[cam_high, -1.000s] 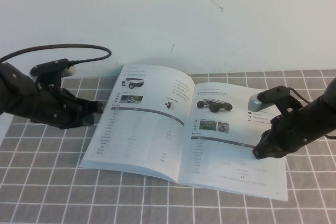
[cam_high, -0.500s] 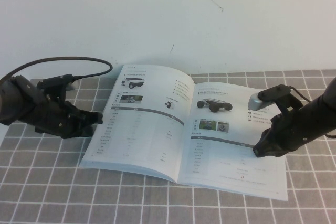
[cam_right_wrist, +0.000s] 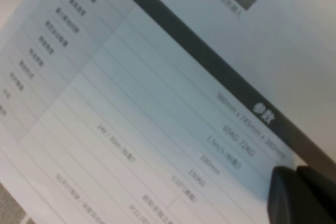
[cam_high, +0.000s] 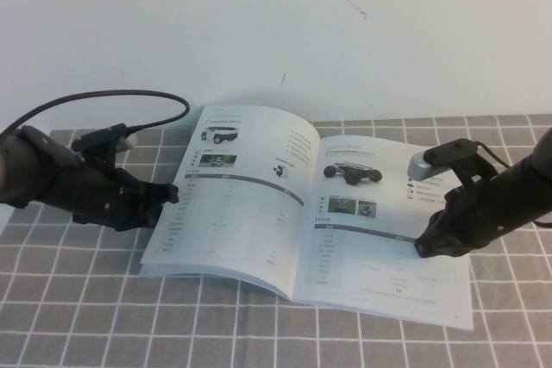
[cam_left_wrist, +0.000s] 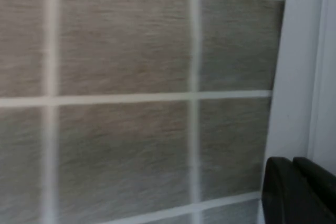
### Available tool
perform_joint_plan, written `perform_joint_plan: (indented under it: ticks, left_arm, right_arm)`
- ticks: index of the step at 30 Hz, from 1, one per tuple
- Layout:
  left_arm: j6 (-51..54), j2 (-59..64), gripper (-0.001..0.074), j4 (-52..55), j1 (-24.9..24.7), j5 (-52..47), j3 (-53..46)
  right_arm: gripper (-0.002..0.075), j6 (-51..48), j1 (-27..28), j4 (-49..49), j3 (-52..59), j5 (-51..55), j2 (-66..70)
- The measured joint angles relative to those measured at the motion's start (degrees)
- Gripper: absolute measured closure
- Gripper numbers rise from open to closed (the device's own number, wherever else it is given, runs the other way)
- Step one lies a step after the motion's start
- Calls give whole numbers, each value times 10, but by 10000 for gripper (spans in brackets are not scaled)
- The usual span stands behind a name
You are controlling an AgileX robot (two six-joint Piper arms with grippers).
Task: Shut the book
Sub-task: 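Close the open booklet and leave it lying on the table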
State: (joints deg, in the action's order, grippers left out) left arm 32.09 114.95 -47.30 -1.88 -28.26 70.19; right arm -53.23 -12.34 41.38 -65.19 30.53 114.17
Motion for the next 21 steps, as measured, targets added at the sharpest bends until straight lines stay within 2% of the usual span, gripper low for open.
perform_joint_plan:
  ticks: [13, 17, 21]
  left_arm:
    - [198, 2, 739, -214, 0, -77, 1]
    - [210, 2, 739, -209, 0, -67, 14]
    - [183, 2, 739, -141, 0, -31, 23]
  right_arm:
    - [729, 0, 0, 1, 0, 0, 0]
    - [729, 0, 0, 1, 0, 2, 0]
    - [729, 0, 0, 1, 0, 6, 0]
